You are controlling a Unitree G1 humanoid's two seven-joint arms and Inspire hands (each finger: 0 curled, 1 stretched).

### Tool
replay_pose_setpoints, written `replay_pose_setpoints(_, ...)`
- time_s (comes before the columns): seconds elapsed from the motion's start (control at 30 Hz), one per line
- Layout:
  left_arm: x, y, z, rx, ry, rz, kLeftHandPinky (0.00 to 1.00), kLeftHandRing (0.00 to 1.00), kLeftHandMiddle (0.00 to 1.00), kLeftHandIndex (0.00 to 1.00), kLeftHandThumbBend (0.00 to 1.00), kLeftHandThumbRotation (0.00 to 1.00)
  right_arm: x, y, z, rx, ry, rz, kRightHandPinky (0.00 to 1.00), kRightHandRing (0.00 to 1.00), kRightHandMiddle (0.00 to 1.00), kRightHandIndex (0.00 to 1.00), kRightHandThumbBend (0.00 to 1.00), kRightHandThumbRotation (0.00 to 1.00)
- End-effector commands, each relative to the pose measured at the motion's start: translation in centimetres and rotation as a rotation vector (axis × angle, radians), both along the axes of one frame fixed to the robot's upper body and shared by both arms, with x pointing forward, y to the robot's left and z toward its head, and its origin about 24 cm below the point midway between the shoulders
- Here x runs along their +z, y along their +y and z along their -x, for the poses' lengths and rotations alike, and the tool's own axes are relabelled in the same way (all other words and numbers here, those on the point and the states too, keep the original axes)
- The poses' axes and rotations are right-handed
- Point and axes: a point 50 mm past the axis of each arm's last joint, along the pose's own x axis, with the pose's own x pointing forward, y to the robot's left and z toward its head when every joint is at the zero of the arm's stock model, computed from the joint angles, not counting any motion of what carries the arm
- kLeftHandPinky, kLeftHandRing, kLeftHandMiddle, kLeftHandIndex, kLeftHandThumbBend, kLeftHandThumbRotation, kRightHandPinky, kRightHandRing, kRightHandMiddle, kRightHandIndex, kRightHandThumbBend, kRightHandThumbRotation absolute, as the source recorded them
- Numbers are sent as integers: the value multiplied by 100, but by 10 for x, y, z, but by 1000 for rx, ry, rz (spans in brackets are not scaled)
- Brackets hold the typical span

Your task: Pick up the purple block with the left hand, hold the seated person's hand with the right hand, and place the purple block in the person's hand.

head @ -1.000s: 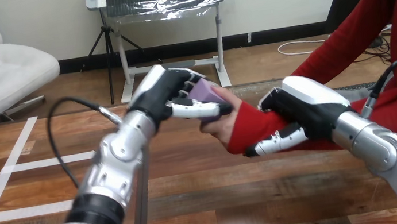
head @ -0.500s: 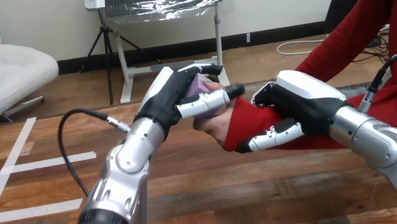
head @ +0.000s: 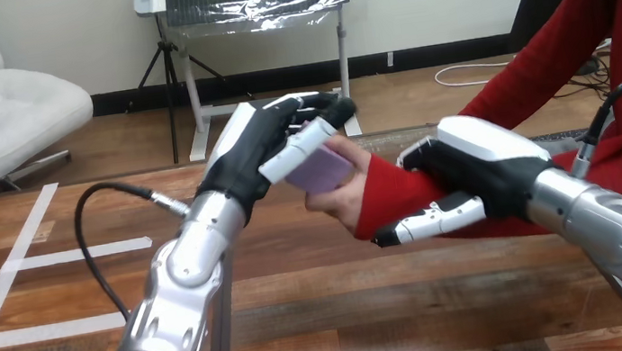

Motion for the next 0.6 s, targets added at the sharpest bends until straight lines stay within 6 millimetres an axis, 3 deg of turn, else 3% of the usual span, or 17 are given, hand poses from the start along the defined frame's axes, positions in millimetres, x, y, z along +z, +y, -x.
replay_pose_setpoints(0.0, 20, 8, 1, 12, -91, 31, 59, 76, 78, 79, 87, 100, 20, 5, 1, 39, -68, -27, 48, 61, 65, 70, 100, 92)
replay_pose_setpoints(0.57, 20, 17, 20, 23, -115, 57, 57, 74, 77, 77, 84, 100, 22, -9, 13, 26, -29, -28, 62, 79, 81, 82, 100, 100)
